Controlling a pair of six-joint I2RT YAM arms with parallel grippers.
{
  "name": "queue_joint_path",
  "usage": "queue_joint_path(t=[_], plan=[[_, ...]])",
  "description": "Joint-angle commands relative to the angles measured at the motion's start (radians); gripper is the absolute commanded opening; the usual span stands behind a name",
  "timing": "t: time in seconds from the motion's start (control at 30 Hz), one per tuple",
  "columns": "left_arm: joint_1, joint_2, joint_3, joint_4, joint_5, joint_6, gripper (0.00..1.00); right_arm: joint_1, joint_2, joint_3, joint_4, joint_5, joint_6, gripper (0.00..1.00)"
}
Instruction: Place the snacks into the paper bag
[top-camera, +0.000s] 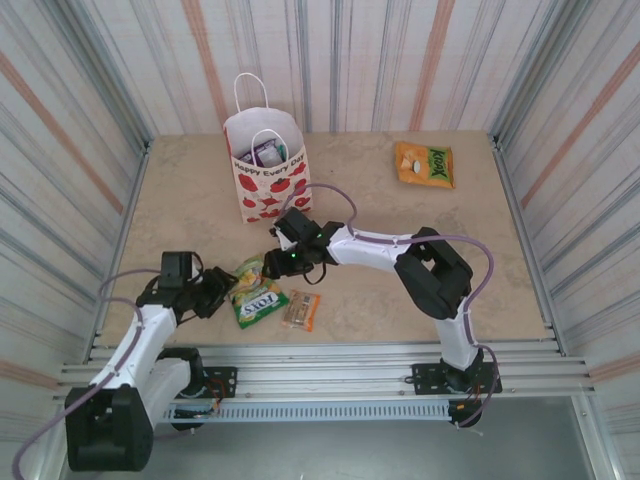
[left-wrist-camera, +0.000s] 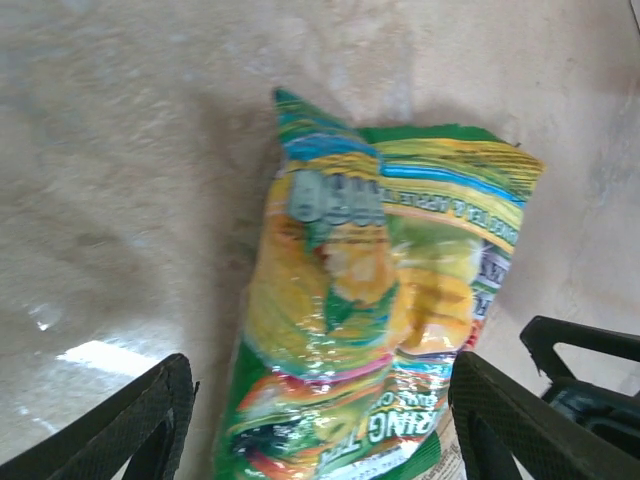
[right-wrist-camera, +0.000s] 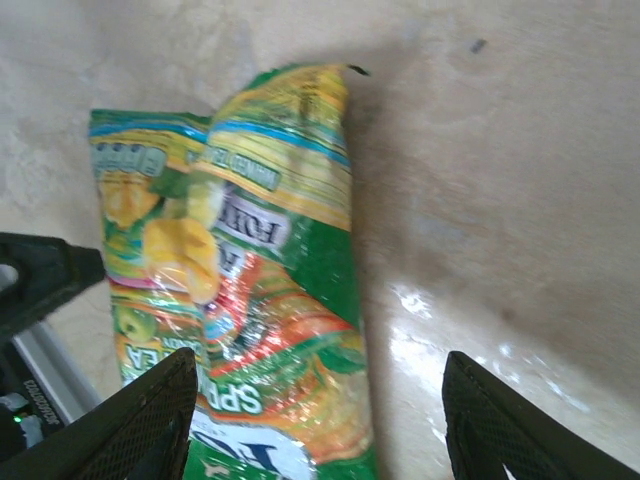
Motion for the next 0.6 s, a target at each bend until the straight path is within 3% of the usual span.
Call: queue_joint_path(t=[0.0, 0.37, 0.57], plan=[[0.012, -0.035, -0.029, 0.036, 0.026, -0.032, 0.72, 0.009, 0.036, 0.033, -0.025, -0.014, 0.013, 0.65], [0.012, 0.109, -0.112, 0.183, 0.131, -0.037, 0.72, 0.015, 0.090, 0.070, -0.037, -0.053, 0.016, 0.57], [0.012, 0.130, -0.128, 0.267, 0.179, -0.036, 0.70, 0.013, 0.116, 0.093, -0.035, -0.048, 0.044, 0.46]])
